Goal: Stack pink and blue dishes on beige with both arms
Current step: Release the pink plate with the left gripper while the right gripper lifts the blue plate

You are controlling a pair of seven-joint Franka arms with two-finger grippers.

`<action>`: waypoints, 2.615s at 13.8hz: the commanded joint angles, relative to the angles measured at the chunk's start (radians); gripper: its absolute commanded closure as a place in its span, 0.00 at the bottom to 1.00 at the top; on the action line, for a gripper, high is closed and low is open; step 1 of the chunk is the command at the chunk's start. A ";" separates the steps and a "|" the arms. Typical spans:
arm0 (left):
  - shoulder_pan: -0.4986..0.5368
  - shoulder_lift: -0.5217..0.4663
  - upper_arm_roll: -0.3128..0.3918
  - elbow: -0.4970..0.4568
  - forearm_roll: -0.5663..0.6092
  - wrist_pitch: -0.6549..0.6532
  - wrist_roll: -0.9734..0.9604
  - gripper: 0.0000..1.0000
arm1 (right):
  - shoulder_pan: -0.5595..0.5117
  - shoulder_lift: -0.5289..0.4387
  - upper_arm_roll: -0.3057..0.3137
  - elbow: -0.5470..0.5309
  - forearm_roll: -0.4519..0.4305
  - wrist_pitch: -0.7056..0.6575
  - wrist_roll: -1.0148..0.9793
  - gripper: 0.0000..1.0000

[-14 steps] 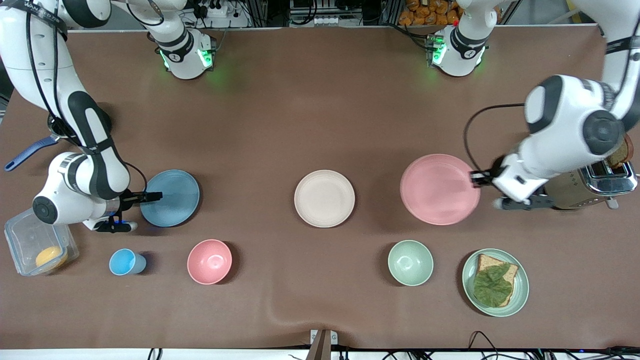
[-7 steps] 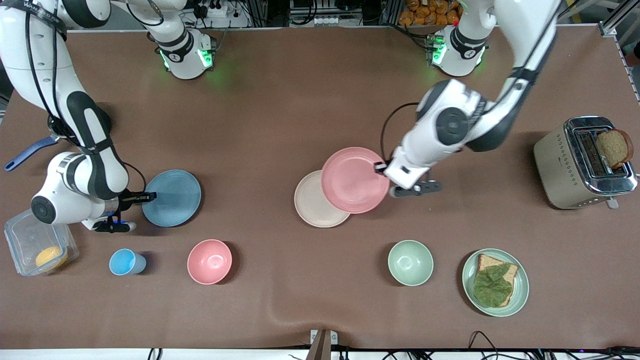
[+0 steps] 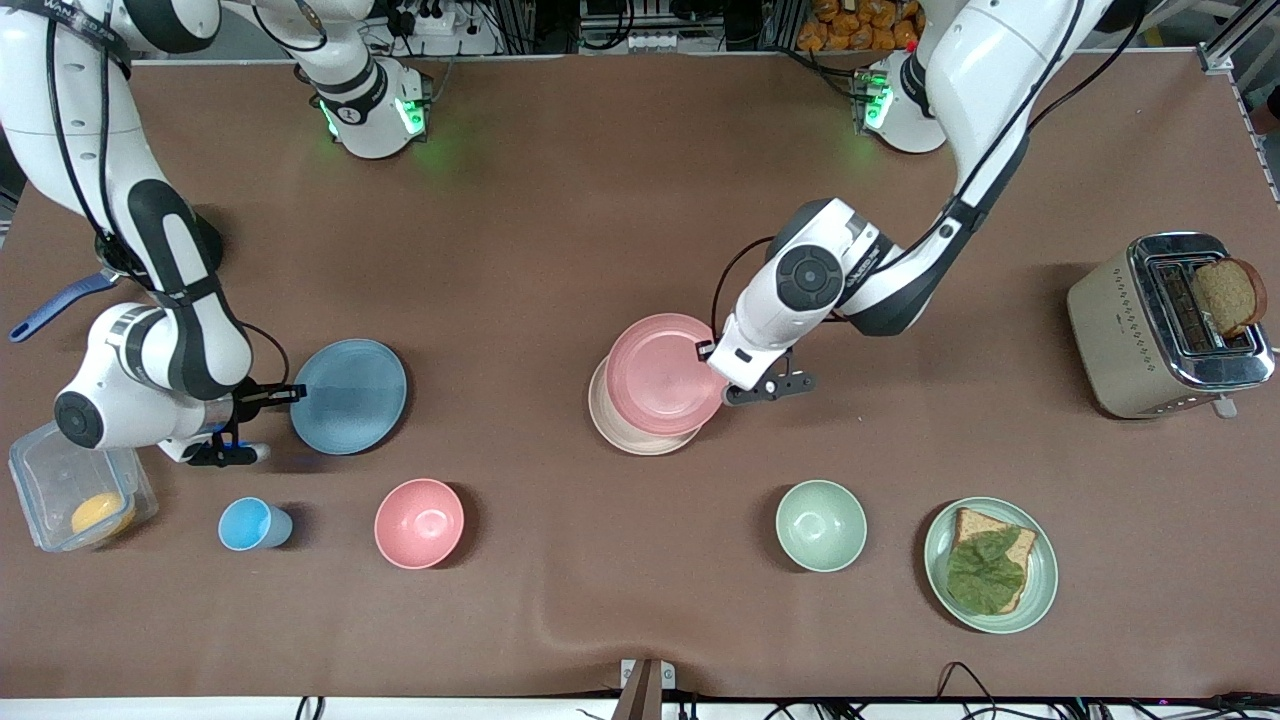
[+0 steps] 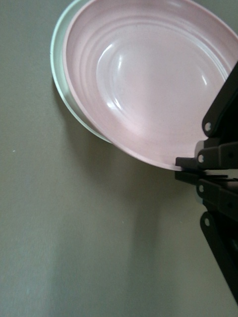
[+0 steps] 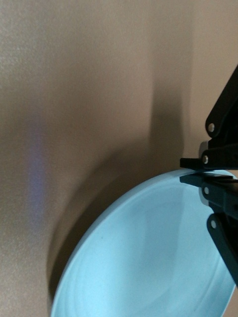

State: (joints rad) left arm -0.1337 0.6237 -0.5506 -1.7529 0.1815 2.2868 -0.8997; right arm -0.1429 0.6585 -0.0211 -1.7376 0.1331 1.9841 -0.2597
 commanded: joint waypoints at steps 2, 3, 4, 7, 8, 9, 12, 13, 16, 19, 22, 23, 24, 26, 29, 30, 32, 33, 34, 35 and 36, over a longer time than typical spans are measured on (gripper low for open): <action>-0.026 0.057 0.006 0.046 0.053 0.034 -0.039 1.00 | -0.009 -0.026 0.012 0.000 0.003 -0.036 -0.012 1.00; -0.026 0.062 0.006 0.047 0.053 0.036 -0.041 1.00 | -0.007 -0.034 0.012 -0.002 0.003 -0.042 -0.012 1.00; -0.026 0.071 0.008 0.053 0.053 0.037 -0.039 1.00 | -0.007 -0.039 0.012 0.003 0.003 -0.057 -0.012 1.00; -0.026 0.090 0.008 0.069 0.055 0.056 -0.039 1.00 | -0.010 -0.046 0.012 0.016 0.003 -0.079 -0.016 1.00; -0.026 0.094 0.008 0.070 0.053 0.063 -0.039 1.00 | -0.012 -0.046 0.012 0.032 0.003 -0.099 -0.018 1.00; -0.026 0.096 0.008 0.070 0.053 0.069 -0.039 1.00 | -0.015 -0.045 0.013 0.048 0.003 -0.125 -0.018 1.00; -0.026 0.105 0.008 0.078 0.053 0.071 -0.039 1.00 | -0.015 -0.045 0.013 0.078 0.005 -0.163 -0.016 1.00; -0.026 0.111 0.008 0.079 0.053 0.072 -0.039 1.00 | -0.017 -0.045 0.013 0.078 0.005 -0.169 -0.015 1.00; -0.026 0.119 0.008 0.087 0.053 0.079 -0.039 1.00 | -0.021 -0.043 0.015 0.099 0.011 -0.197 -0.012 1.00; -0.032 0.120 0.034 0.088 0.053 0.079 -0.039 0.53 | -0.027 -0.042 0.012 0.115 0.086 -0.255 -0.012 1.00; -0.055 0.101 0.049 0.130 0.106 0.065 -0.035 0.00 | -0.043 -0.042 0.012 0.115 0.146 -0.287 -0.003 1.00; -0.058 0.058 0.064 0.134 0.171 0.039 -0.038 0.00 | -0.043 -0.040 0.012 0.115 0.175 -0.309 0.000 1.00; -0.049 0.018 0.066 0.135 0.193 0.007 -0.036 0.00 | -0.041 -0.042 0.010 0.115 0.192 -0.320 0.004 1.00; -0.015 -0.063 0.086 0.145 0.200 -0.050 -0.027 0.00 | -0.037 -0.042 0.012 0.115 0.209 -0.326 0.028 1.00; 0.081 -0.195 0.089 0.148 0.205 -0.173 0.100 0.00 | -0.023 -0.042 0.013 0.115 0.291 -0.358 0.077 1.00; 0.112 -0.225 0.089 0.164 0.196 -0.202 0.164 0.00 | -0.008 -0.043 0.016 0.115 0.316 -0.360 0.112 1.00; 0.158 -0.266 0.084 0.219 0.191 -0.312 0.224 0.00 | 0.038 -0.049 0.020 0.116 0.342 -0.360 0.195 1.00; 0.166 -0.281 0.080 0.246 0.188 -0.375 0.264 0.00 | 0.060 -0.056 0.020 0.116 0.376 -0.357 0.232 1.00; 0.166 -0.307 0.078 0.268 0.188 -0.426 0.290 0.00 | 0.086 -0.056 0.020 0.116 0.416 -0.355 0.267 1.00; 0.166 -0.335 0.084 0.271 0.202 -0.447 0.298 0.00 | 0.115 -0.056 0.020 0.116 0.453 -0.347 0.313 1.00; 0.170 -0.347 0.089 0.271 0.202 -0.455 0.317 0.00 | 0.152 -0.054 0.020 0.116 0.477 -0.341 0.356 1.00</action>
State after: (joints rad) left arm 0.0401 0.3140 -0.4640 -1.4856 0.3697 1.8761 -0.6114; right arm -0.0456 0.6271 0.0037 -1.6099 0.5548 1.6378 0.0152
